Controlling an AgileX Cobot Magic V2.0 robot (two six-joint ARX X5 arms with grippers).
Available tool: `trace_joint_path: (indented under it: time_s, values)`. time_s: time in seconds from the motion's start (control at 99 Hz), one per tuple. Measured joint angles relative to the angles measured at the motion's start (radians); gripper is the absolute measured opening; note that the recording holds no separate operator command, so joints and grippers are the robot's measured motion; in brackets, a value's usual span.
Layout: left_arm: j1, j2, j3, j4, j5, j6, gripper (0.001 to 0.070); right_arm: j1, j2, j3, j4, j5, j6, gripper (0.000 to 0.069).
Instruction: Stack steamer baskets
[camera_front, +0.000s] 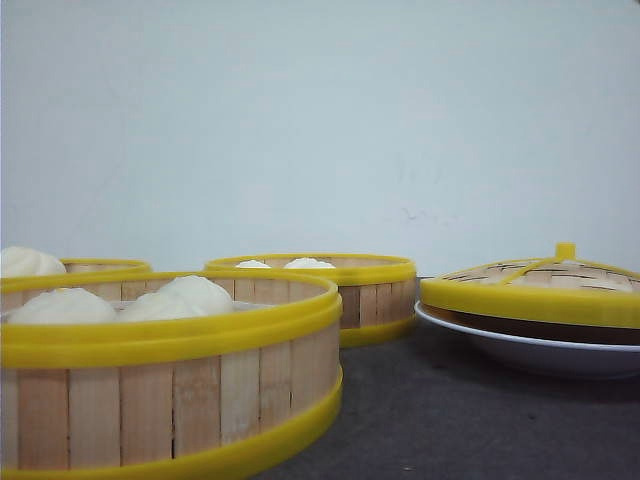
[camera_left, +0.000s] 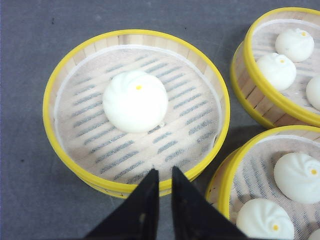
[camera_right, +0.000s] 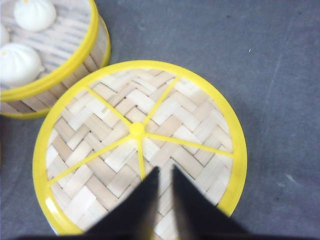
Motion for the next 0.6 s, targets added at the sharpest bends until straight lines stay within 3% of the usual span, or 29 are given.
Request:
trace_joint_path:
  time_s: [0.111,0.182,0.414,0.596]
  values:
    - [0.0,0.0,0.0,0.002,-0.001,0.006,0.0282,0.0,0.019,0.0,0.011,0.0,0.0,0.0491]
    - [0.0,0.0,0.0,0.005,-0.001,0.008,0.0373,0.0,0.032,0.0,0.024,0.0,-0.001,0.058]
    - [0.0,0.001,0.0,0.037,-0.001,0.008,0.0418,0.052,0.108,0.002,0.197,-0.031,0.034,0.0623]
    - [0.0,0.002,0.0,0.058,-0.001,0.008,0.0419,0.116,0.283,0.094,0.27,-0.059,0.081,0.0622]
